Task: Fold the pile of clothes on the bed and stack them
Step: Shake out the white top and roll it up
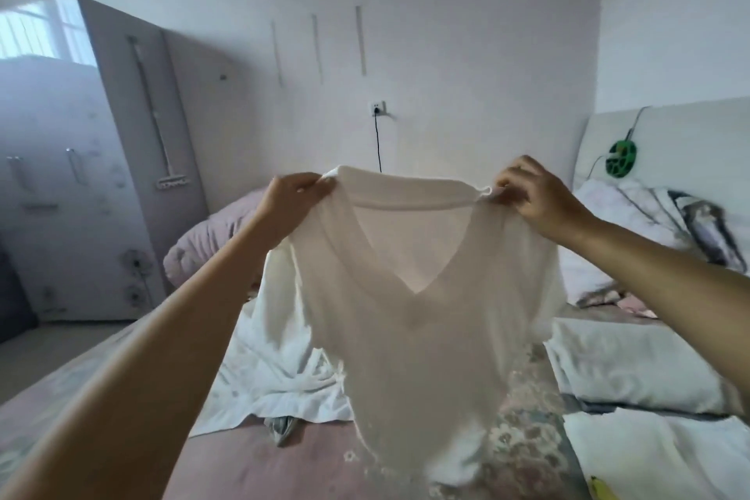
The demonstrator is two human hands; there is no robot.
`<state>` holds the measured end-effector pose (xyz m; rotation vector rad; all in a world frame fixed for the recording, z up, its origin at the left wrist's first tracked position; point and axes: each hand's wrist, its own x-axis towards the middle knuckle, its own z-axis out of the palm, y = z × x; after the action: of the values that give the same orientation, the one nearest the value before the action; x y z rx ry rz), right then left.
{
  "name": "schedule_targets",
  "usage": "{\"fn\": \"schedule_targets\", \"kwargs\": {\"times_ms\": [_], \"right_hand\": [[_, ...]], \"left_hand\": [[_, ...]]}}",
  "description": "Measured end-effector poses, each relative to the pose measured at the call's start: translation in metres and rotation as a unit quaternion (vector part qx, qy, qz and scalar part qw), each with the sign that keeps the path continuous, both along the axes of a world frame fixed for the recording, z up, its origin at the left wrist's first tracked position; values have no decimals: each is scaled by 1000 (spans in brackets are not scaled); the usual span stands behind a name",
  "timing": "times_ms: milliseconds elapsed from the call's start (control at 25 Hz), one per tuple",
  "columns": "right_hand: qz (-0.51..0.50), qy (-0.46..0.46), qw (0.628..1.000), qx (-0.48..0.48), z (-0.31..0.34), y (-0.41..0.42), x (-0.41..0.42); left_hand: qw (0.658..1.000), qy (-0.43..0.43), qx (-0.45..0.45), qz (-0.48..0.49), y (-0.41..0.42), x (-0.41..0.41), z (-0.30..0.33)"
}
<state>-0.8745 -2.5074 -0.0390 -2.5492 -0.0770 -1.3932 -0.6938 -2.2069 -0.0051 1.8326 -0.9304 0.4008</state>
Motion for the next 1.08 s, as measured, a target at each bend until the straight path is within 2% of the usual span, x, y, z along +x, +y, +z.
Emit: {"fn": "schedule_targets", "kwargs": {"times_ms": [80, 160, 240, 360, 480, 560, 640, 720, 800, 880, 1000, 1080], "right_hand": [[4, 5, 992, 123, 16, 8, 0], [48, 51, 962, 264, 28, 17, -4], [74, 96, 940, 318, 37, 22, -11], [77, 106, 947, 295, 51, 25, -21], [19, 53, 985, 165, 67, 27, -28], [9, 23, 993, 120, 77, 29, -33], [32, 37, 989, 140, 85, 28, -38], [88, 62, 968, 225, 91, 29, -46], [126, 75, 945, 292, 93, 27, -52], [117, 63, 950, 281, 93, 23, -54], [61, 44, 980, 184, 96, 26, -55], [67, 64, 975, 203, 97, 28, -54]], "left_hand": [[1000, -19, -17, 4, -1, -5, 10], [999, -29, -18, 13, -1, -8, 17], [999, -45, -9, 23, 3, -13, 26], [988, -128, 40, 80, 18, -18, 39], [965, -210, 68, 144, 32, -26, 47], [961, -221, 74, 150, 37, -30, 53], [972, -195, 74, 106, 40, -39, 56], [981, -176, 73, 43, 42, -49, 53], [983, -174, 50, 20, 43, -55, 50], [983, -177, 17, 49, 45, -54, 48], [978, -189, 5, 91, 43, -48, 50], [980, -167, -3, 110, 36, -44, 51]]}}
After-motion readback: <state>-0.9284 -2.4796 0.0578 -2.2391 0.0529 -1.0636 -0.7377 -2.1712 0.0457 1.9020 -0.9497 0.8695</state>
